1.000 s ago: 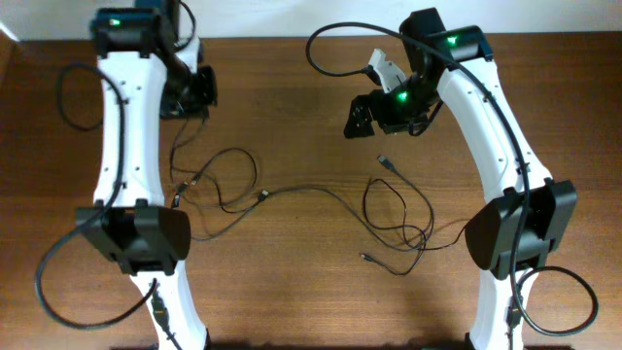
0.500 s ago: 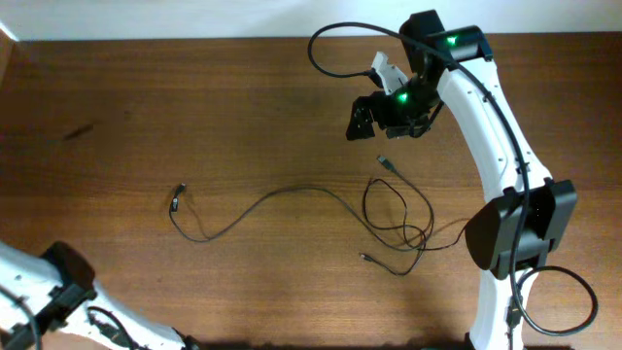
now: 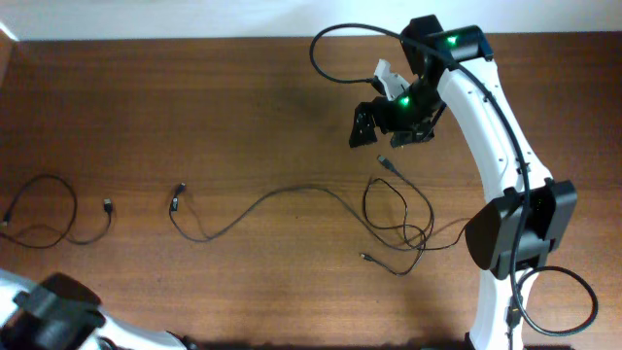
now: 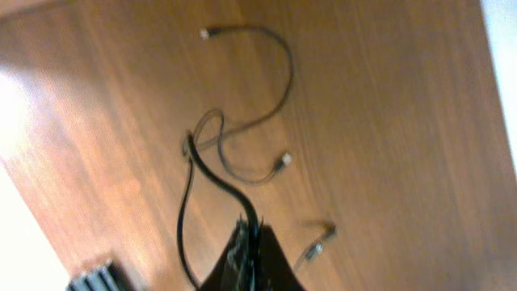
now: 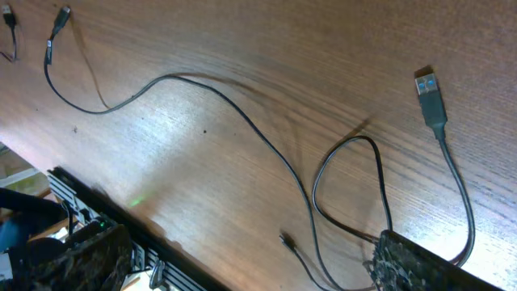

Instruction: Untangle cables

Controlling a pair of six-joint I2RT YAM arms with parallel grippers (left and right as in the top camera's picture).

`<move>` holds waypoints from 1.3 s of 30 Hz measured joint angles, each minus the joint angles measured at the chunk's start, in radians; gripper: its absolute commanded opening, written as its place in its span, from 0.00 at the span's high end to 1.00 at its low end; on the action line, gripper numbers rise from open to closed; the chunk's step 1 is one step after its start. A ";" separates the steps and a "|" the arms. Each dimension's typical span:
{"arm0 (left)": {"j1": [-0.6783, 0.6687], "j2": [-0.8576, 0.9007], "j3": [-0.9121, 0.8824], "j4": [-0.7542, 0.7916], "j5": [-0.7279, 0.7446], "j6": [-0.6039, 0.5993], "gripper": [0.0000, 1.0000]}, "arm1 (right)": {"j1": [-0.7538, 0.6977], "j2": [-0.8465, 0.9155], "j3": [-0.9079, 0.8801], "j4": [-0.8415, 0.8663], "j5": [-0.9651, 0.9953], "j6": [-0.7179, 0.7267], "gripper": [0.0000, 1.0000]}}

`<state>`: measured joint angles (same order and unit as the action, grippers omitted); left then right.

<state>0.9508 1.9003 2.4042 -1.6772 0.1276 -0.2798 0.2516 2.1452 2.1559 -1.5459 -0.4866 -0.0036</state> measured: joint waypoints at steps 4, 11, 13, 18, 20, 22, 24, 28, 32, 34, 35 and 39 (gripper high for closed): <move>-0.017 -0.404 -0.782 0.604 -0.080 -0.107 1.00 | 0.000 0.000 0.000 0.002 0.002 0.000 0.04; -0.020 -0.302 -1.361 1.433 -0.299 -0.231 0.83 | 0.000 0.000 0.000 0.006 0.004 0.000 0.04; -0.020 -0.254 -1.365 1.465 -0.369 -0.209 0.37 | 0.000 0.000 0.000 0.006 0.003 0.001 0.03; 0.006 -0.216 -1.366 1.457 -0.434 -0.181 0.00 | 0.000 0.000 0.000 0.013 0.003 0.000 0.04; 0.006 -0.216 -1.366 1.463 -0.333 -0.155 0.01 | 0.000 0.000 0.000 0.013 0.004 0.000 0.03; 0.005 -0.219 -1.366 1.462 -0.170 -0.095 0.01 | 0.000 0.000 0.000 0.013 0.007 -0.001 0.04; 0.005 -0.318 -1.365 1.450 -0.055 -0.059 0.01 | 0.000 0.000 0.000 0.013 0.008 -0.001 0.04; 0.005 -0.615 -1.330 1.168 -0.058 -0.114 0.01 | 0.000 0.000 0.000 0.015 0.011 0.000 0.03; 0.002 -0.589 -1.335 0.940 -0.177 -0.227 0.01 | 0.000 0.000 0.000 0.016 0.015 -0.001 0.03; -0.056 -0.589 -1.336 0.978 -0.113 -0.211 0.01 | 0.000 0.000 0.000 0.015 0.018 -0.004 0.04; -0.128 -0.587 -1.335 0.982 -0.092 -0.183 0.01 | 0.000 0.000 0.000 0.016 0.018 -0.004 0.10; -0.566 -0.584 -1.334 0.979 -0.050 -0.014 0.00 | -0.012 0.000 0.010 -0.026 0.019 -0.008 0.13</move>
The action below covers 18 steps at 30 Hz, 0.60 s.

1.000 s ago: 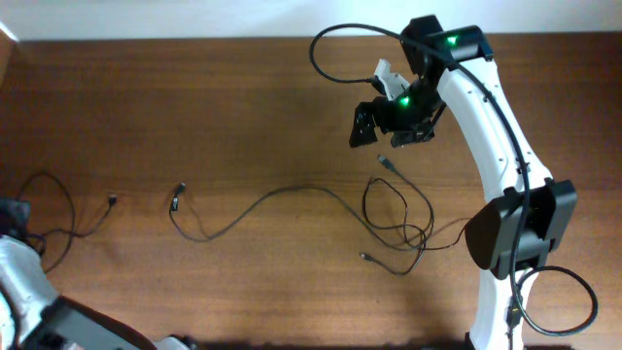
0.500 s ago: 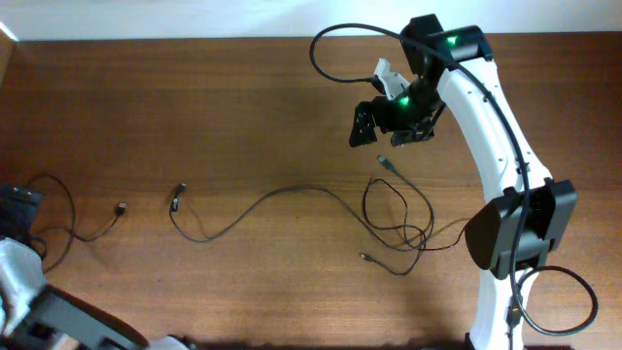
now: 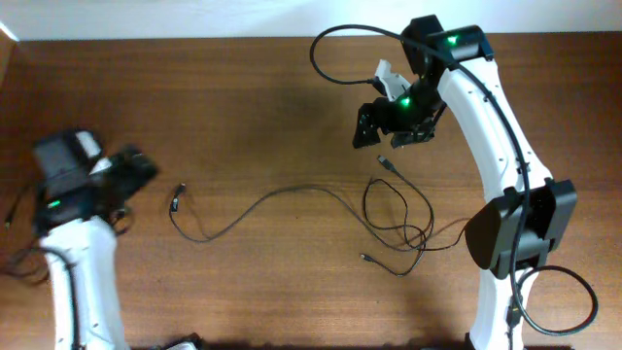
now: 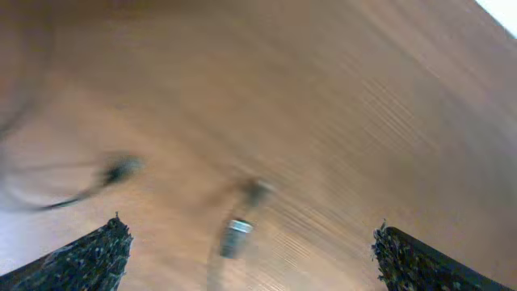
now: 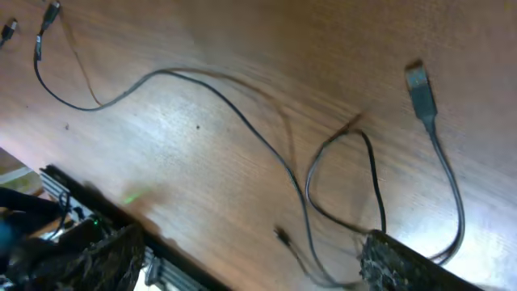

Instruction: Untangle cables

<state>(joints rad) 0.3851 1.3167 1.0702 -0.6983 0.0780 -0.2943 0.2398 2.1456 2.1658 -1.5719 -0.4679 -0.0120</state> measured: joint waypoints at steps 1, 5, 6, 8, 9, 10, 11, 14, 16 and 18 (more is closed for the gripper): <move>-0.134 0.001 0.003 0.001 -0.002 0.061 0.00 | -0.036 -0.008 0.037 -0.042 -0.001 0.000 0.11; -0.569 0.007 0.004 0.041 0.012 0.225 0.05 | -0.273 -0.098 0.092 -0.116 0.000 0.000 0.10; -0.660 0.048 0.014 0.064 0.021 0.258 0.03 | -0.312 -0.102 0.094 -0.121 0.005 -0.001 0.10; -0.710 0.211 0.182 -0.086 0.047 0.280 0.00 | -0.349 -0.102 0.095 -0.121 0.007 -0.011 0.10; -0.742 0.321 0.325 -0.177 0.056 0.285 0.00 | -0.359 -0.102 0.095 -0.121 0.007 -0.014 0.09; -0.779 0.428 0.482 -0.284 0.067 0.287 0.01 | -0.368 -0.102 0.094 -0.121 0.007 -0.019 0.09; -0.807 0.489 0.584 -0.345 0.072 0.274 0.01 | -0.371 -0.102 0.094 -0.121 0.008 -0.020 0.09; -0.879 0.604 0.686 -0.420 0.108 0.095 0.00 | -0.371 -0.102 0.094 -0.121 0.026 -0.022 0.09; -0.911 0.688 0.686 -0.444 0.173 -0.001 0.23 | -0.371 -0.102 0.094 -0.121 0.042 -0.025 0.09; -0.927 0.737 0.688 -0.487 0.143 -0.054 0.30 | -0.371 -0.102 0.094 -0.121 0.045 -0.026 0.09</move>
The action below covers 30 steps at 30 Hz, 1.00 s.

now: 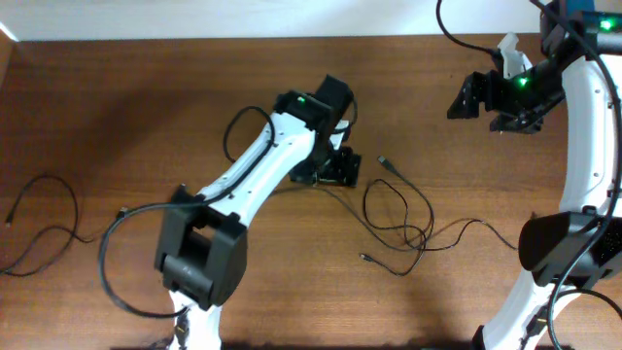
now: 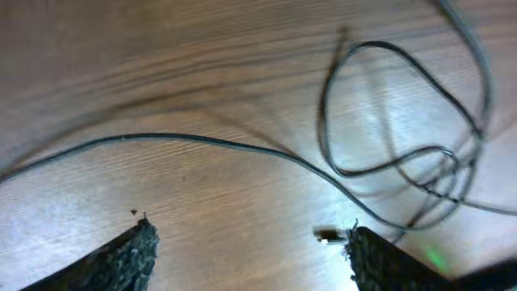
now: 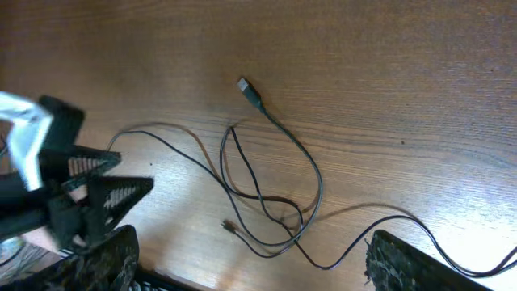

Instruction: Untangle cables

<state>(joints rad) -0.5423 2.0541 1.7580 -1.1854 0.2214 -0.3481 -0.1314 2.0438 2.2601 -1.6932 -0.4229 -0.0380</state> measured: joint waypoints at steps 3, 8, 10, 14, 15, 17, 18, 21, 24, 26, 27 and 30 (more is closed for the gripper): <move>-0.002 0.056 0.000 0.013 -0.042 -0.130 0.48 | 0.000 0.000 0.000 0.000 0.001 0.000 0.09; -0.004 0.123 0.000 0.048 -0.054 -0.416 0.63 | 0.004 0.000 0.000 0.000 0.004 0.000 0.09; -0.009 0.159 -0.002 0.048 -0.057 -0.579 0.63 | 0.019 0.000 0.000 0.000 0.006 0.000 0.09; -0.026 0.162 -0.002 0.072 -0.131 -0.687 0.61 | 0.034 0.000 0.000 0.000 0.007 0.000 0.09; -0.034 0.163 -0.002 0.087 -0.140 -0.693 0.60 | 0.034 0.000 0.000 0.000 0.008 0.000 0.09; -0.058 0.178 -0.002 0.118 -0.163 -0.697 0.83 | 0.034 0.000 0.000 0.000 0.007 0.000 0.09; -0.065 0.201 -0.002 0.116 -0.171 -0.700 0.83 | 0.034 0.000 0.000 0.000 0.008 0.000 0.09; -0.066 0.216 -0.002 0.102 -0.174 -0.704 1.00 | 0.034 0.000 0.000 0.000 0.008 0.000 0.09; -0.066 0.216 -0.002 0.055 -0.174 -0.673 1.00 | 0.034 0.000 0.000 0.000 0.008 0.000 0.09; -0.066 0.221 0.030 0.038 -0.169 -0.470 1.00 | 0.034 0.000 0.000 0.000 0.007 0.000 0.09; -0.065 0.229 0.099 0.003 -0.166 -0.323 1.00 | 0.034 0.000 0.000 0.000 0.008 0.000 0.09; -0.019 0.246 0.588 -0.297 -0.294 -0.008 1.00 | 0.034 0.000 -0.001 0.003 0.008 0.000 0.09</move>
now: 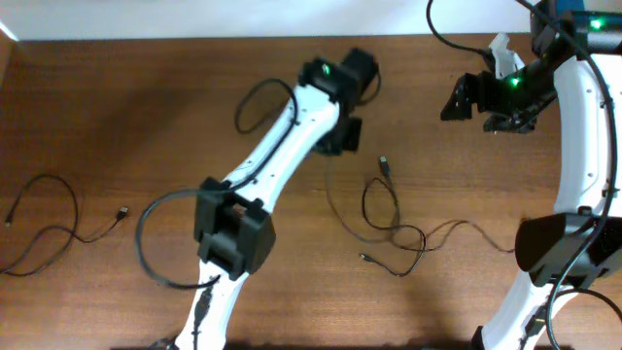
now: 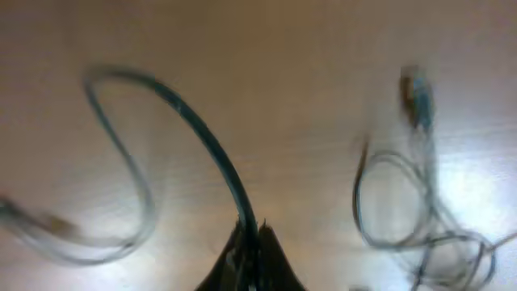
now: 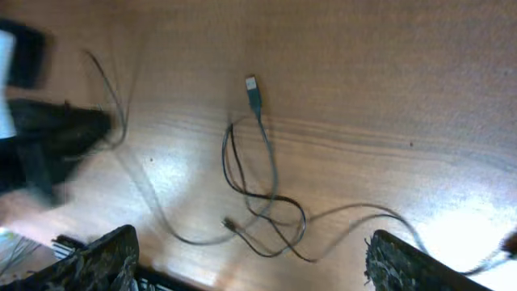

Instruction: Untangle cables

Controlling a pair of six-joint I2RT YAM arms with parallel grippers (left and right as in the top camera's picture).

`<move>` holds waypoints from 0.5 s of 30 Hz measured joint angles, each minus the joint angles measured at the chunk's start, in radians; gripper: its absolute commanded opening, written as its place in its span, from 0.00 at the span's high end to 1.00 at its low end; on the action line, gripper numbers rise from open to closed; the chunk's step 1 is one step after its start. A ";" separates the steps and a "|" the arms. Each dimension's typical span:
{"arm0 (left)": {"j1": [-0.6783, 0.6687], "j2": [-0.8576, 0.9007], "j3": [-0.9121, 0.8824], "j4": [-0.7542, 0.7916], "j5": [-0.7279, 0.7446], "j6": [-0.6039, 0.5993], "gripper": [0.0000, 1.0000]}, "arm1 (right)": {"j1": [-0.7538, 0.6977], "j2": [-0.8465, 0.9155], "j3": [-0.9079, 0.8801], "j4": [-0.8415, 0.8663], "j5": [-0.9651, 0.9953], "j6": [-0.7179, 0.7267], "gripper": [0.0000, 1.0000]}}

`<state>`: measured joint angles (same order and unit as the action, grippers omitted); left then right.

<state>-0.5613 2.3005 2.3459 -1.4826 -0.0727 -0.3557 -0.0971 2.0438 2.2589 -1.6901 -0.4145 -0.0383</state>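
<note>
My left gripper [image 1: 340,136] [image 2: 250,255] is shut on a thin dark cable [image 2: 198,137] that arcs up from the jaws and loops off to the left. That cable also trails down to the knot of cables [image 1: 394,228] [image 3: 266,202] [image 2: 404,218] on the table. Just beyond the knot lies its USB plug [image 1: 382,161] [image 3: 253,87] [image 2: 416,93]. Over the far right of the table hangs my right gripper [image 1: 478,99] [image 3: 258,267], open with nothing between its fingers and well above the knot.
A separate dark cable [image 1: 44,219] lies coiled at the table's left edge, its small plug [image 1: 121,211] pointing right. My left arm [image 1: 262,185] stretches across the middle of the table. A loose cable end [image 1: 367,259] lies near the front.
My left gripper was open low over the long cable beside the knot. Now it is shut on that cable and stands farther back, with the cable raised. The right gripper has barely moved.
My left arm was first at the near left corner with its jaws shut, and my right gripper hung open over the USB plug. Then the left gripper stood open at the left. After that it was open over the long cable, and the right gripper was far right.
</note>
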 measured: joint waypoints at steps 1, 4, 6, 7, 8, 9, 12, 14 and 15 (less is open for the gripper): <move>0.016 0.003 0.127 -0.058 -0.040 0.026 1.00 | 0.000 0.000 0.000 -0.003 0.002 -0.009 0.09; 0.127 -0.032 0.634 -0.151 -0.151 0.131 1.00 | 0.000 0.000 0.000 -0.003 0.006 -0.023 0.09; 0.154 -0.091 0.778 -0.124 -0.116 0.162 1.00 | 0.000 0.000 0.000 -0.003 0.006 -0.023 0.09; 0.154 -0.133 0.781 -0.105 -0.099 0.177 1.00 | 0.000 0.000 0.000 -0.003 0.006 -0.024 0.09; 0.156 -0.149 0.781 -0.075 -0.095 0.190 1.00 | 0.000 0.000 0.000 -0.003 0.006 -0.025 0.09; 0.163 -0.159 0.781 -0.036 -0.094 0.201 1.00 | 0.000 0.000 0.000 -0.003 0.006 -0.025 0.09; 0.296 -0.193 0.780 0.040 -0.106 0.222 1.00 | 0.000 0.000 0.000 -0.003 0.006 -0.026 0.09; 0.443 -0.193 0.748 0.074 -0.119 0.225 1.00 | 0.000 0.000 0.000 -0.003 0.006 -0.025 0.09; 0.498 -0.191 0.727 0.089 -0.119 0.227 1.00 | 0.000 0.000 0.000 -0.003 0.006 -0.026 0.09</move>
<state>-0.0631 2.1094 3.0734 -1.3941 -0.1913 -0.1284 -0.0971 2.0438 2.2589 -1.6932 -0.4080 -0.0643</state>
